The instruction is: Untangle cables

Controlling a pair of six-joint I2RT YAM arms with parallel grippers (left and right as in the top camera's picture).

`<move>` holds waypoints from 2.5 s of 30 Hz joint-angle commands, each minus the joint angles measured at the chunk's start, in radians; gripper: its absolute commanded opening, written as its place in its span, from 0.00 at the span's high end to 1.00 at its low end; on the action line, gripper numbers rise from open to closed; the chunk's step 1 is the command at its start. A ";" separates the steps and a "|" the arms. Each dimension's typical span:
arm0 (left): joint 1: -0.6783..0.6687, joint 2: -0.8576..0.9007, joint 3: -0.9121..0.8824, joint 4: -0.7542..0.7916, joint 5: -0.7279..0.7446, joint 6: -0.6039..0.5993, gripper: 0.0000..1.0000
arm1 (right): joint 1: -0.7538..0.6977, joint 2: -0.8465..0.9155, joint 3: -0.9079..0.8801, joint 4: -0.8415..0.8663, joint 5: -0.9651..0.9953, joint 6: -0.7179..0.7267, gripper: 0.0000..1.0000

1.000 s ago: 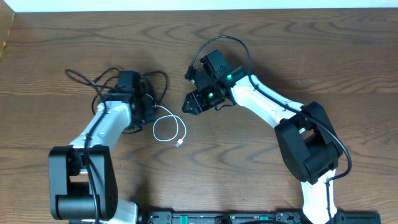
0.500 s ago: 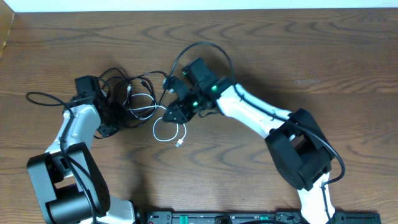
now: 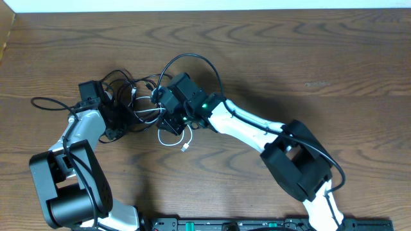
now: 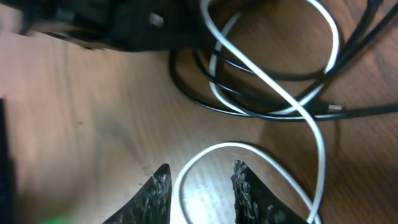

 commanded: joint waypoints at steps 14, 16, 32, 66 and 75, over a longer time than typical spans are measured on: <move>0.060 -0.171 -0.008 -0.061 0.065 0.096 0.92 | -0.031 0.000 0.012 0.013 0.004 0.000 0.99; 0.060 -0.194 -0.008 -0.078 0.065 0.096 0.92 | -0.035 -0.027 0.012 0.007 0.001 -0.025 0.99; 0.050 -0.021 -0.009 0.020 0.176 0.031 0.48 | -0.039 -0.024 0.011 0.100 0.135 -0.048 0.40; -0.019 -0.072 -0.006 0.023 0.211 -0.126 0.48 | -0.238 -0.024 0.011 -0.024 -0.198 -0.040 0.54; -0.073 -0.052 -0.006 0.121 0.104 -0.205 0.48 | -0.235 -0.024 0.011 -0.031 -0.198 -0.040 0.53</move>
